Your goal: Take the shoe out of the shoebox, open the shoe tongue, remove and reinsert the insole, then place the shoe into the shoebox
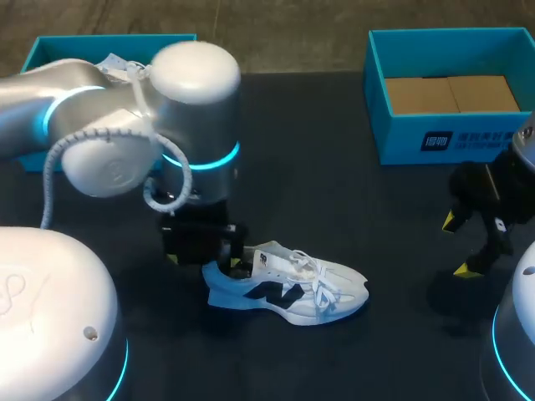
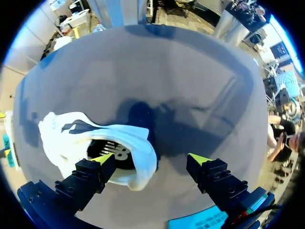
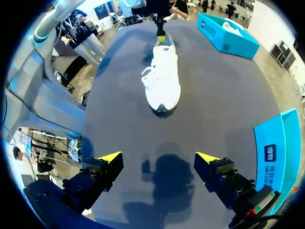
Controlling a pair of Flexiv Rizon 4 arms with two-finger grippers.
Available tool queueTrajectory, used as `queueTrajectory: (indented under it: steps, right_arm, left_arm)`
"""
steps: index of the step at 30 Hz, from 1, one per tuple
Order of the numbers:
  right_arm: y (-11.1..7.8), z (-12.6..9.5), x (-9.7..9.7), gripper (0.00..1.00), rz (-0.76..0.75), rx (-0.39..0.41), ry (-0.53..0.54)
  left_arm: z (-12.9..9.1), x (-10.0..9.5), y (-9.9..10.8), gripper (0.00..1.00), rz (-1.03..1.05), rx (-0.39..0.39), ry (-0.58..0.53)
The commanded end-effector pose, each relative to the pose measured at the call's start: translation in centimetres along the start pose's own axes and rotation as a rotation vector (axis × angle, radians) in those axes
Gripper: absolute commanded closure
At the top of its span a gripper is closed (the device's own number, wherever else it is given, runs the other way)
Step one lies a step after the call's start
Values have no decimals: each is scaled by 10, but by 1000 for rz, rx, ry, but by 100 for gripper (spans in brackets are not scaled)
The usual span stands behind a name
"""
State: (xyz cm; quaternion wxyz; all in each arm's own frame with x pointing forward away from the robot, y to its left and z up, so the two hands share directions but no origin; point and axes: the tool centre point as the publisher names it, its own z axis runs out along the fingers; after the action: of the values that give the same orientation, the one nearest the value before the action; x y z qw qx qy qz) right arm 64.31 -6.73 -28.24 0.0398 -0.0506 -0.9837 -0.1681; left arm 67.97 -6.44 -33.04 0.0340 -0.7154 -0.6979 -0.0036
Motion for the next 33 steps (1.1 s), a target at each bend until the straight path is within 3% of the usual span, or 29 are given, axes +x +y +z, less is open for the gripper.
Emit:
queueTrajectory:
  steps: [1,6,9,25,33]
  right_arm:
    - [0,1,1,0,0,1,-2]
    - [0,1,1,0,0,1,-2]
    - [0,1,1,0,0,1,-2]
    - [0,1,1,0,0,1,-2]
    - [0,1,1,0,0,1,-2]
  left_arm:
    - [-22,27,-10,0,-25,5,-110]
    - [-33,31,-14,0,-81,35,-170]
    - [-38,37,-13,0,-152,108,-188]
    - [-38,37,-13,0,-152,108,-188]
    - [-40,60,-12,0,-571,254,-421]
